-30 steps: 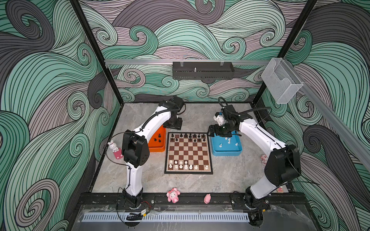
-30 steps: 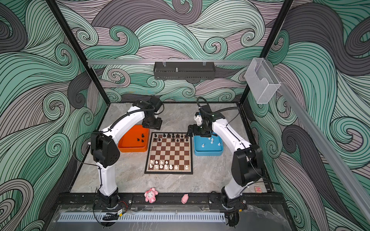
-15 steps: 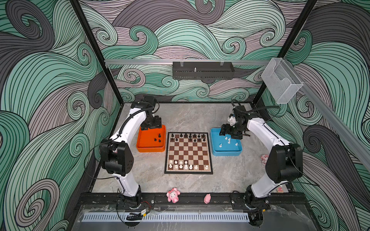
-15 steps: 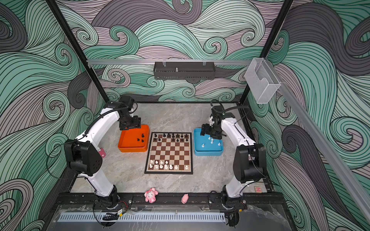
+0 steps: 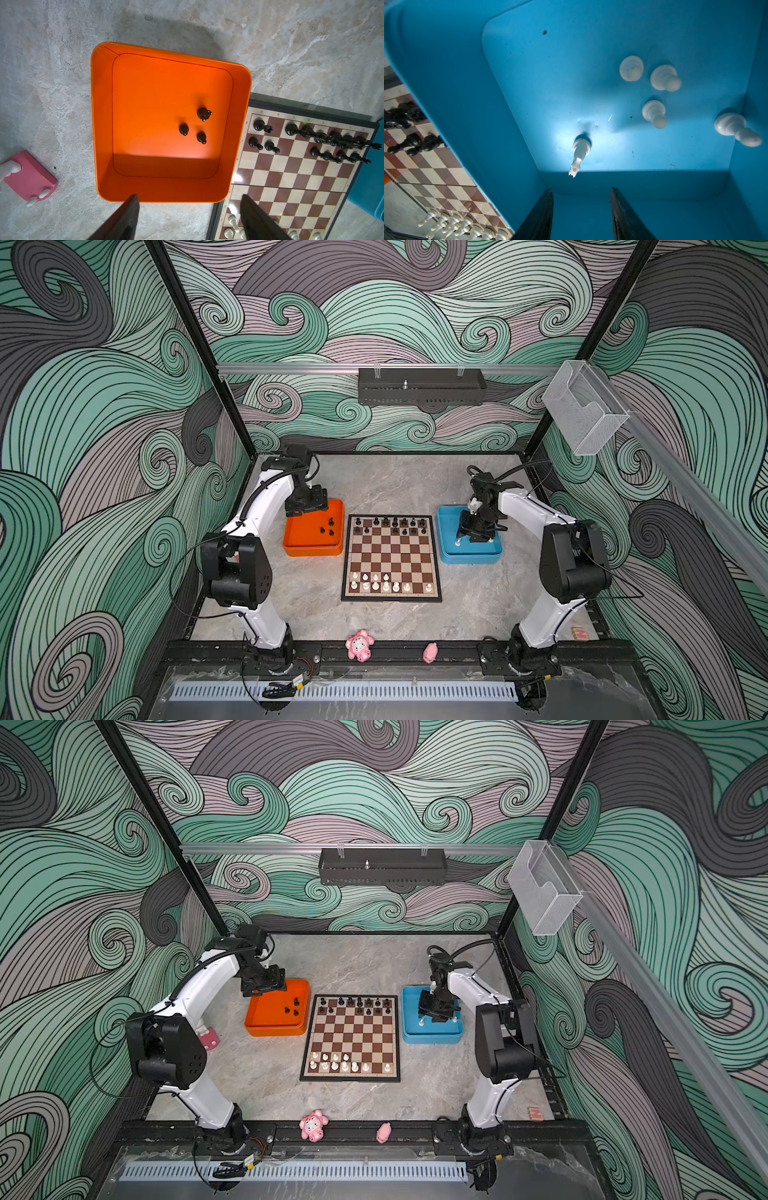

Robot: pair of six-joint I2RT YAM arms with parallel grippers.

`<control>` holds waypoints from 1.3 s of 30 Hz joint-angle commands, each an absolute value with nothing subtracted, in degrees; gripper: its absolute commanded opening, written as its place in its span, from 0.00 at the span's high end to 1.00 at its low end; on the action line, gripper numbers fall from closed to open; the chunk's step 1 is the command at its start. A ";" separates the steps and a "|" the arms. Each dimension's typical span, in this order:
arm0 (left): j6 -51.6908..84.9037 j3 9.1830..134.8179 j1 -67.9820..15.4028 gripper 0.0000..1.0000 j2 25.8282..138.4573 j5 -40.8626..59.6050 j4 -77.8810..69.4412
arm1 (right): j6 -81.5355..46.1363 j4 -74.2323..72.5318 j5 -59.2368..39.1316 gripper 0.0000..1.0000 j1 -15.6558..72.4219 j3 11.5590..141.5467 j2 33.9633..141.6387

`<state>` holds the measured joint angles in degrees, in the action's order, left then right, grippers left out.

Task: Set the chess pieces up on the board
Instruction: 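Lower the right gripper into the blue bin and grasp a white piece, then lift the white piece with the right gripper and carry it over the board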

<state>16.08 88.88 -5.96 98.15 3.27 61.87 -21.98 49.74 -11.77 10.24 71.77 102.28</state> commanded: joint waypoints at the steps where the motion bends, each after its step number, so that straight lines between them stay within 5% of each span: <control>1: 14.75 88.86 -5.27 0.21 97.92 3.81 61.34 | -24.28 48.41 -10.73 0.55 11.02 70.80 104.07; 14: 14.24 89.08 -5.18 0.21 98.85 3.78 60.97 | -26.03 46.74 -10.37 0.58 11.64 72.89 107.82; 39: 14.22 88.95 -4.78 0.21 98.79 4.18 60.93 | -24.62 46.97 -9.54 0.93 11.92 73.76 108.13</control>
<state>14.57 88.88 -5.26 98.83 3.68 60.77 -25.32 45.93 -10.74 11.42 72.36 108.57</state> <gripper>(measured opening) 0.789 0.105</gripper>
